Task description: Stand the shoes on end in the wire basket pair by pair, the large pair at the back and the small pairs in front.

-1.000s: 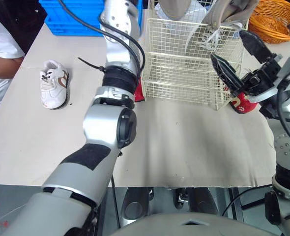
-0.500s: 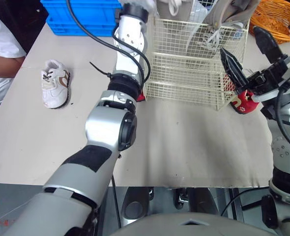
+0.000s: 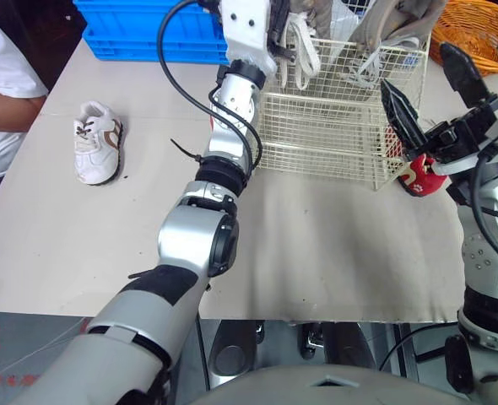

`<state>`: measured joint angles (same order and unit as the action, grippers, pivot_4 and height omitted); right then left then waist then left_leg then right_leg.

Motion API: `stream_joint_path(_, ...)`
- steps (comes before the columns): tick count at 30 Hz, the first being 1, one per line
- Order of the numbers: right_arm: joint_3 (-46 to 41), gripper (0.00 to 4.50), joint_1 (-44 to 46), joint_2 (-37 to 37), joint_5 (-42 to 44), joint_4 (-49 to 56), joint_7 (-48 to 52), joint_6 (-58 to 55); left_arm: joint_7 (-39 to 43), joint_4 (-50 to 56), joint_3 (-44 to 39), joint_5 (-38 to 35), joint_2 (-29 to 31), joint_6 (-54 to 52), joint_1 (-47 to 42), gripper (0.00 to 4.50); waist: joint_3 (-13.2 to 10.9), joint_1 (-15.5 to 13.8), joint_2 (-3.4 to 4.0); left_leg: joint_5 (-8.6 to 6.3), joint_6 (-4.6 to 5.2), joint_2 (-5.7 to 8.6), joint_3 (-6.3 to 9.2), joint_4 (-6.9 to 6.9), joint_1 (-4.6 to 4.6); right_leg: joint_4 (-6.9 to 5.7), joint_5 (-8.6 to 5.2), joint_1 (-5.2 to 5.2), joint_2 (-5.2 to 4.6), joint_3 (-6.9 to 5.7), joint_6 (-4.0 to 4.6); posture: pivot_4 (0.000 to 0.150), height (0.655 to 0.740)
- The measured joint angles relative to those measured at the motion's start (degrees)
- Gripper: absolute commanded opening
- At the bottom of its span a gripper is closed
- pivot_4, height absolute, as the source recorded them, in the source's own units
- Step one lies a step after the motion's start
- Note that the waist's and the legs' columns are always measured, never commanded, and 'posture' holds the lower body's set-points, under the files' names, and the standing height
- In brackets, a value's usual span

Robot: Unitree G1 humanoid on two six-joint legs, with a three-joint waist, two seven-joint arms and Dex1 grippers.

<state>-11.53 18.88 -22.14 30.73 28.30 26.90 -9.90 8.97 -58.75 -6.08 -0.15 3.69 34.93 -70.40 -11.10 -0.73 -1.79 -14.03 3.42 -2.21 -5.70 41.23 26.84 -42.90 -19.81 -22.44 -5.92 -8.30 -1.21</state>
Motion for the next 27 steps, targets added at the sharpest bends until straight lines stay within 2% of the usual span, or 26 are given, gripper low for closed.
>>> stream_joint_path(3, 0.0, 4.5, 0.0, 0.0, 0.0, 0.0, 0.2, 0.1, 0.7, 1.6, 0.0, -0.1, 0.0, -1.4, 0.9, 3.43, 0.0, 0.0, 0.0, 0.0, 0.01, 0.0, 0.0, 0.05, -0.01, -0.05, 0.0, 0.01, 0.0, 0.01, 0.0, 0.15, 0.686)
stream_joint_path(4, 0.0, 4.5, 0.0, 0.0, 0.0, -0.1, 0.2, 0.1, 1.0, 2.6, 0.0, -0.2, 0.0, -2.0, 1.3, 3.94, 0.0, 0.0, 0.01, 0.0, 0.01, 0.0, 0.0, 0.06, -0.02, -0.06, 0.0, 0.02, -0.01, 0.02, 0.0, 0.15, 0.686)
stream_joint_path(6, 0.0, 4.5, 0.0, 0.0, 0.0, -0.2, 0.3, 0.1, 1.4, 5.1, 0.0, -0.6, 0.0, -2.8, 2.7, 4.47, 0.0, 0.0, 0.02, 0.0, 0.01, -0.01, 0.0, 0.06, -0.02, -0.06, 0.0, 0.01, -0.01, 0.05, 0.0, 0.15, 0.686)
stream_joint_path(9, -0.2, 4.5, 0.0, -0.5, 0.0, -0.4, 0.5, 0.1, 2.3, 10.4, 0.1, -1.5, -0.2, -5.0, 5.8, 4.47, 0.0, 0.1, 0.03, 0.01, 0.0, -0.02, 0.01, 0.06, -0.03, -0.07, 0.0, 0.01, 0.0, 0.09, 0.0, 0.15, 0.686)
stream_joint_path(17, -4.6, 4.5, -4.0, -6.3, 0.2, -1.5, 0.9, -2.0, 7.4, 33.4, 2.2, -7.3, -0.5, -18.1, 17.2, 4.47, 0.0, -0.1, 0.04, 0.01, 0.01, -0.01, 0.07, 0.06, -0.03, -0.03, 0.0, 0.08, -0.02, 0.15, 0.0, 0.15, 0.686)
stream_joint_path(21, -9.8, 4.5, -9.7, -10.5, 0.2, -3.5, 1.4, -5.4, 12.0, 45.1, 2.7, -11.2, 3.6, -25.7, 19.0, 4.47, 0.0, -0.1, 0.08, 0.01, 0.0, -0.03, 0.08, 0.05, -0.09, -0.02, 0.0, 0.13, 0.0, 0.16, 0.01, 0.15, 0.686)
stream_joint_path(27, -13.6, 4.5, -17.6, -14.9, 1.4, -7.0, 3.5, -11.8, 25.9, 54.9, 3.3, -20.8, 14.0, -39.6, 19.2, 4.47, 0.3, -0.1, 0.56, 0.01, 0.0, -0.05, 0.09, 0.06, -0.43, 0.02, 0.0, 0.47, 0.01, 0.18, 0.02, 0.15, 0.686)
